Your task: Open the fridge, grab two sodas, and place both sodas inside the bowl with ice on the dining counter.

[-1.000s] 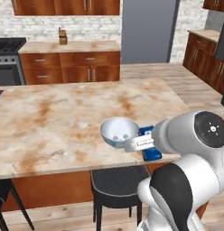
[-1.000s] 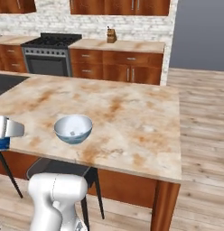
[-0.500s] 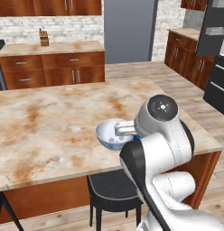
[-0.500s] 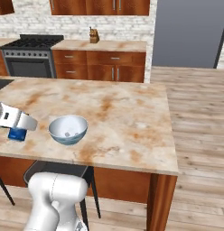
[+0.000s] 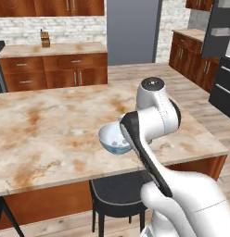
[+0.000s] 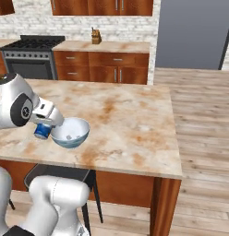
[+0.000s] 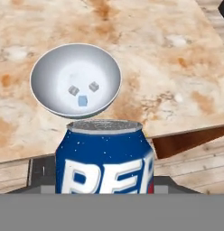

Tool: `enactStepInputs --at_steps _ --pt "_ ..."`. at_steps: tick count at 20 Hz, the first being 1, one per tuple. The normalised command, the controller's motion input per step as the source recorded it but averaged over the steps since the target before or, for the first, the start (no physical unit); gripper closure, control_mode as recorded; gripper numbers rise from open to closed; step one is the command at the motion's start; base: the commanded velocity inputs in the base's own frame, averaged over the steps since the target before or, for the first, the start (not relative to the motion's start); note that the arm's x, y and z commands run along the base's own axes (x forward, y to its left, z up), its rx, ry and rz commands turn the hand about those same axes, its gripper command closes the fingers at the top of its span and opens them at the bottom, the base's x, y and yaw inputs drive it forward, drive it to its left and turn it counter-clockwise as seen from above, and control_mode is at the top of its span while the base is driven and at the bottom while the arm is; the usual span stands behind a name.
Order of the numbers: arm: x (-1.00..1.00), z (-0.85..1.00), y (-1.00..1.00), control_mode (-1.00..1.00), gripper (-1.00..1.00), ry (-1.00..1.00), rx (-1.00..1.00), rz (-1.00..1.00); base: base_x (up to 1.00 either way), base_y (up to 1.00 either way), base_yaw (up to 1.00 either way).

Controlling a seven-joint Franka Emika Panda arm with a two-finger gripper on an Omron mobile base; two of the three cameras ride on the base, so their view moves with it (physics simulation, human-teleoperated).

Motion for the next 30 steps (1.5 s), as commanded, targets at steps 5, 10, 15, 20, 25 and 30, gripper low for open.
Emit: enactStepInputs --at_steps 5,10,15,20,25,30 --pt "0.94 -0.4 0.0 -1.0 1.0 0.18 0.0 0.0 0.0 0.0 0.0" --pt "0.88 -0.48 0.0 -1.0 1.0 0.14 0.0 0.0 0.0 0.0 0.0" --pt "0.8 -0.46 0.05 -1.0 1.0 0.08 0.0 0.0 0.0 0.0 0.0" --pt "0.65 -0.49 0.19 -1.0 1.0 0.04 0.0 0.0 0.0 0.0 0.0" --pt "0.01 -0.43 0.15 -1.0 1.0 0.0 -0.04 0.0 0.0 0.0 0.0" --pt "0.23 -0.36 0.01 -1.0 1.0 0.01 -0.01 0.0 0.0 0.0 0.0"
